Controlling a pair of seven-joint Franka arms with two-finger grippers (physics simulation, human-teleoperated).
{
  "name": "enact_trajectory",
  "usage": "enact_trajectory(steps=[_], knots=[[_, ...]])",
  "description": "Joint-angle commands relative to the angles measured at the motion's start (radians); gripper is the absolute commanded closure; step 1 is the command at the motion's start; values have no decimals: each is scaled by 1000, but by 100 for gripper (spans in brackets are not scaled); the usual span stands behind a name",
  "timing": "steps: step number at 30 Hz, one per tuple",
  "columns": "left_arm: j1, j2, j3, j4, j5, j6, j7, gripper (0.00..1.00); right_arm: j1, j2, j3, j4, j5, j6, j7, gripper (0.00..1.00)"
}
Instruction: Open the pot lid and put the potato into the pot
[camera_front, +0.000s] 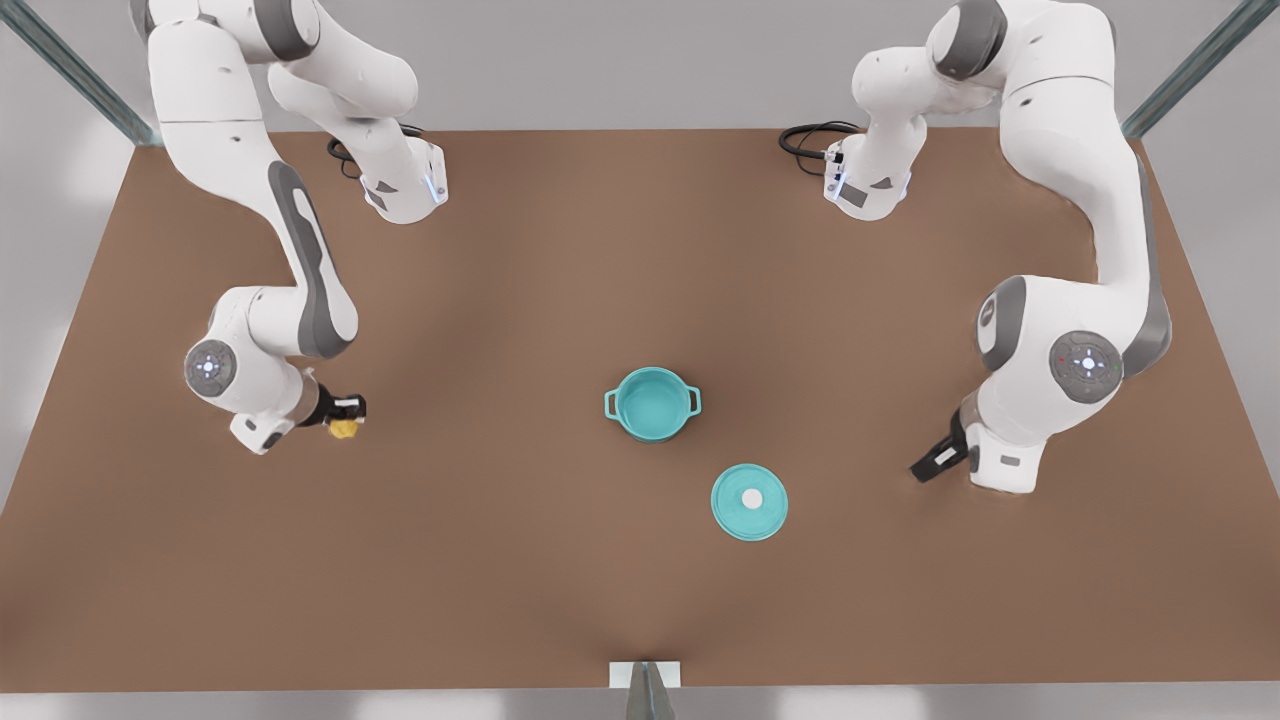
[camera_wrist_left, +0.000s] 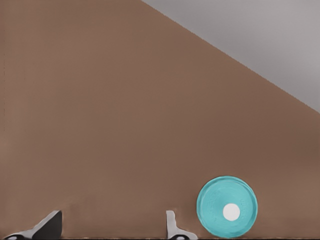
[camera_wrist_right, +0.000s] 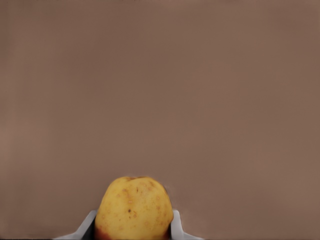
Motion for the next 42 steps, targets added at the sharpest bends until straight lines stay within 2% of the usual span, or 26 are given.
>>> enact_trajectory(steps=[1, 2, 5, 6, 8, 15, 16, 23, 25, 33, 40, 41, 42], knots=[[18, -44, -2, -11, -68, -101, 657, 0, 11, -9, 65, 15, -9, -87, 34, 55], [24, -41, -1, 47, -70, -113, 659, 0, 11, -7, 112, 33, -8, -86, 36, 56], [26, -14, -4, 47, -27, -99, 717, 0, 35, 19, 224, 119, 23, -84, 34, 56], [23, -9, -5, 49, -30, -96, 718, 0, 87, 23, 226, 130, 93, -80, 38, 56], [31, -6, -4, 49, -37, -55, 721, 0, 152, 54, 227, 170, 101, -74, 71, 56], [38, 5, -2, 49, -39, -51, 721, 0, 345, 295, 223, 500, 98, -66, 192, 57], [38, 9, -2, 61, -41, -50, 720, 0, 368, 318, 221, 506, 98, -3, 192, 57], [32, 22, -4, 90, -39, -39, 709, 0, 480, 370, 186, 506, 99, 60, 254, 57], [31, 22, -5, 89, -36, -39, 709, 0, 534, 387, 143, 506, 101, 101, 271, 58], [24, 22, -5, 80, -27, -39, 712, 0, 606, 494, 134, 609, 98, 193, 360, 58], [18, 23, -7, 78, -25, -39, 712, 0, 629, 499, 128, 587, 99, 196, 369, 57], [18, 23, -7, 78, -25, -39, 712, 0, 629, 500, 128, 587, 99, 195, 369, 55], [18, 23, -7, 78, -25, -39, 712, 0, 629, 500, 128, 589, 101, 196, 370, 16]])
